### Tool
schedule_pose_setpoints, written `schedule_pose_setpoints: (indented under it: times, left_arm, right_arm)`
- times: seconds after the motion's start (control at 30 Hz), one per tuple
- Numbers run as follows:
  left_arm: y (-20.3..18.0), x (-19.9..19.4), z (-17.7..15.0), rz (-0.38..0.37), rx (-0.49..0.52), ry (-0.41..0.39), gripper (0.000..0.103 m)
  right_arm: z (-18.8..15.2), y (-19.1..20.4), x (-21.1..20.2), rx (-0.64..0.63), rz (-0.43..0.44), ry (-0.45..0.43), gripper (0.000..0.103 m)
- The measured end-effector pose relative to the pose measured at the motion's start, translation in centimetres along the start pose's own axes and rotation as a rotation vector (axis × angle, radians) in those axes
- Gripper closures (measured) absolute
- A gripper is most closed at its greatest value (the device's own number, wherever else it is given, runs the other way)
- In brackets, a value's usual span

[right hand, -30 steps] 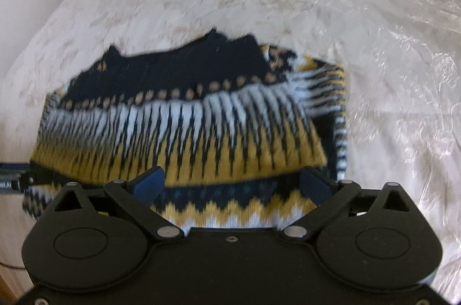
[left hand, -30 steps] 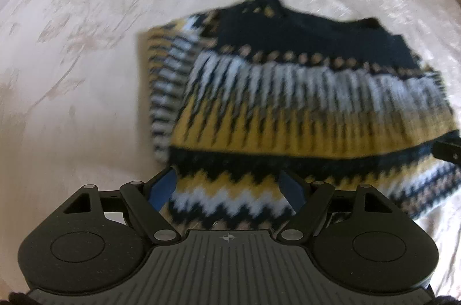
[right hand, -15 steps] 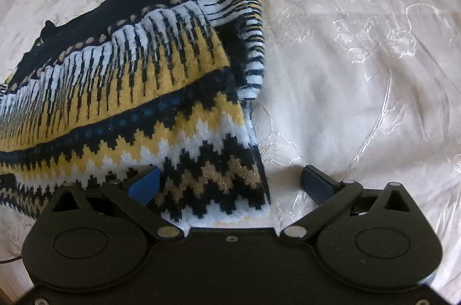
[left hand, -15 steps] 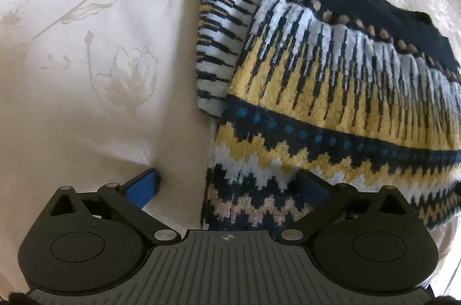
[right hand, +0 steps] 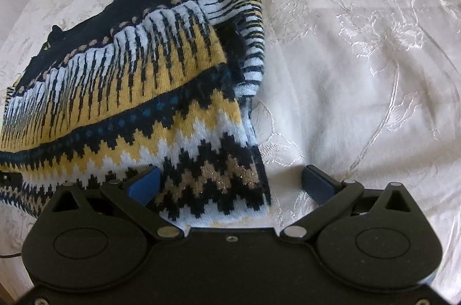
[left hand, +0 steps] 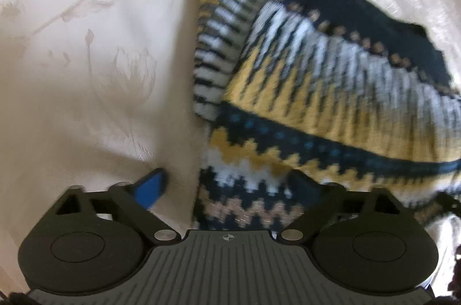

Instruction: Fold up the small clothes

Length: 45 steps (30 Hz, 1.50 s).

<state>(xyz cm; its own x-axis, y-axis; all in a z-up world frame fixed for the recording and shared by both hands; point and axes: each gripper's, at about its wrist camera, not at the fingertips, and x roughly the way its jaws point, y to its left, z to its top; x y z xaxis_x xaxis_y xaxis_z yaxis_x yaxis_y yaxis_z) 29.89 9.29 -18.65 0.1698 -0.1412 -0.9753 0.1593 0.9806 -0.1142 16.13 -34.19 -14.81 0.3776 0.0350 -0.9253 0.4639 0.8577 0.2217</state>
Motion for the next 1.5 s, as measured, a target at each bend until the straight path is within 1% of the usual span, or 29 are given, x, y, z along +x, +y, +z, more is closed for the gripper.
schedule_pose_setpoints:
  times: [0.13,0.27,0.4,0.5,0.6,0.77,0.83,0.9,1.03,1.1,1.13,1.27,1.5]
  left_arm:
    - [-2.6,-2.6,-0.2,0.016,0.058,-0.058,0.014]
    - [-6.1,-4.4,1.0,-0.010,0.114,-0.123,0.014]
    - [-9.5,-4.0,3.2,-0.045,0.138,-0.131,0.014]
    - [-11.9,-3.0,4.3,-0.032,0.184,-0.133,0.014]
    - [-13.4,-1.5,5.1,-0.019,0.211,-0.106,0.014]
    - [-14.6,0.5,5.4,0.004,0.210,-0.059,0.014]
    - [-14.8,1.7,5.5,0.032,0.208,-0.041,0.014]
    - [-14.8,2.6,5.7,0.051,0.209,-0.031,0.013]
    - [-15.2,4.0,6.2,0.070,0.226,-0.005,0.006]
    - [-15.5,4.6,6.5,0.080,0.239,0.010,0.002]
    - [-15.6,4.9,6.6,0.079,0.239,0.017,0.000]
    - [-15.7,5.5,7.1,0.071,0.227,0.030,0.000]
    - [-15.2,5.3,6.2,0.066,0.234,0.017,0.000]
  right_arm:
    - [0.3,-0.2,-0.3,-0.006,0.014,0.005,0.000]
    - [0.4,-0.3,-0.2,-0.012,0.026,0.003,0.000]
    - [0.2,-0.4,-0.3,-0.014,0.038,0.002,0.000]
    - [0.4,-0.7,-0.5,-0.009,0.057,0.019,0.000]
    - [0.9,-1.5,-0.8,-0.004,0.091,0.039,0.000]
    - [1.9,-3.1,-1.3,0.023,0.159,0.073,0.000]
    - [2.4,-3.7,-1.5,0.042,0.193,0.082,0.000]
    - [2.9,-4.4,-1.9,0.065,0.233,0.069,0.000]
    - [4.0,-5.5,-2.3,0.105,0.320,0.023,0.000]
    - [4.7,-6.0,-2.1,0.124,0.353,0.015,0.000]
    - [5.1,-6.0,-1.9,0.133,0.368,0.013,0.000]
    - [6.3,-6.4,-0.7,0.153,0.418,0.014,0.000]
    - [8.1,-6.5,1.2,0.184,0.512,0.032,0.000]
